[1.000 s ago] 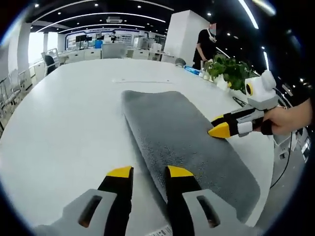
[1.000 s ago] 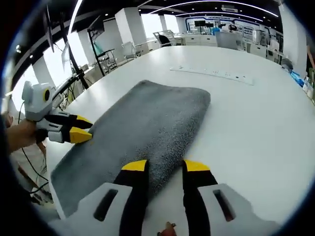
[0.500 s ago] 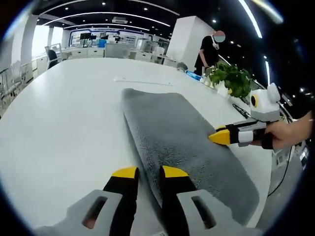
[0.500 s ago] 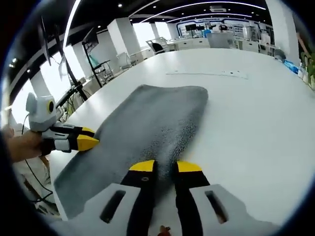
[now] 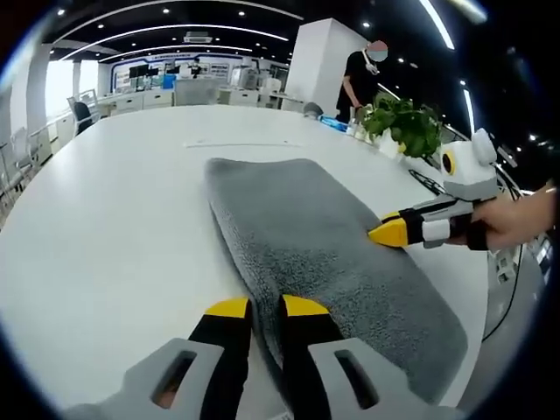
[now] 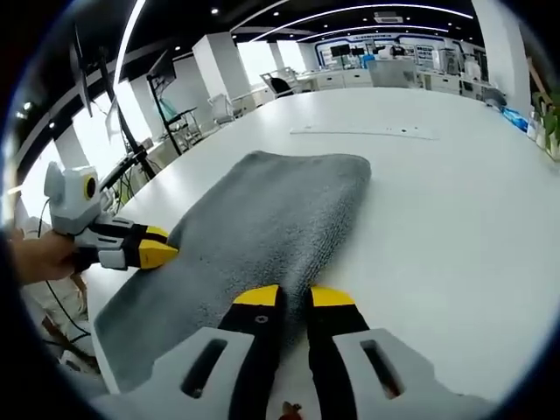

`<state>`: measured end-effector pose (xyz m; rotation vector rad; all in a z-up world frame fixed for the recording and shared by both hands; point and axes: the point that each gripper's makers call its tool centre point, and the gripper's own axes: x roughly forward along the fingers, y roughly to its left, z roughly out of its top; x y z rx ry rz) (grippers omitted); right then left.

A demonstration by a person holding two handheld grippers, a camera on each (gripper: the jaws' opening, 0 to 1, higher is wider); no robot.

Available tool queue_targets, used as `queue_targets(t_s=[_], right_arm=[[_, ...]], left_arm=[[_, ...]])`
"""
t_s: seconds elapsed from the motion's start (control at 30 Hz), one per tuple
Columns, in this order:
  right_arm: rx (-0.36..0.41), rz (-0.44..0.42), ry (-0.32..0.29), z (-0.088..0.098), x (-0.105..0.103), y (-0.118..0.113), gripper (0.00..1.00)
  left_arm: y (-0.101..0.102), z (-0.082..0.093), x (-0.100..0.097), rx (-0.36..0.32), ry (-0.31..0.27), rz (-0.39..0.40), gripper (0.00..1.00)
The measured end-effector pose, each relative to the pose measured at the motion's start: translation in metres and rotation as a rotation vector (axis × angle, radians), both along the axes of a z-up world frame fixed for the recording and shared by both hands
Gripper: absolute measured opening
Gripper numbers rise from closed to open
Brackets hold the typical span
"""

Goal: Fold the towel on the table until its edges align and the towel forms a compact rectangular stack.

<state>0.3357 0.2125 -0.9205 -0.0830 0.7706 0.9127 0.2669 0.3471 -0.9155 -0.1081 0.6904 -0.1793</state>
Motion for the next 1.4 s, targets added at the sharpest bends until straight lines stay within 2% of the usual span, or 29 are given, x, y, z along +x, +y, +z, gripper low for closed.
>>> queue_targets(t_s=[0.33, 0.57, 0.8, 1.07, 1.13, 1.3, 1.4], right_arm=[[-0.047, -0.032, -0.024, 0.000, 0.015, -0.063, 0.09], [-0.051, -0.083, -0.024, 0.000, 0.020, -0.095, 0.09], [-0.078, -0.080, -0.037, 0.001, 0.020, -0.097, 0.09], [-0.090, -0.076, 0.001, 0.003, 0.021, -0.097, 0.11], [-0.005, -0.120, 0.039, 0.013, 0.020, -0.092, 0.12], [-0.025, -0.078, -0.001, 0.019, 0.017, -0.097, 0.19], [-0.042, -0.062, -0.027, 0.023, 0.014, -0.102, 0.21]], left_arm=[[-0.065, -0.001, 0.015, 0.008, 0.000, -0.147, 0.12], [-0.099, -0.001, 0.019, 0.018, -0.001, -0.215, 0.12], [-0.101, -0.002, 0.019, 0.008, 0.000, -0.210, 0.13], [-0.097, 0.006, 0.019, 0.046, 0.008, -0.231, 0.17], [-0.096, 0.009, 0.019, 0.061, 0.004, -0.234, 0.19], [-0.093, 0.020, 0.017, 0.059, -0.028, -0.218, 0.24], [-0.096, 0.029, 0.014, 0.076, -0.051, -0.237, 0.28]])
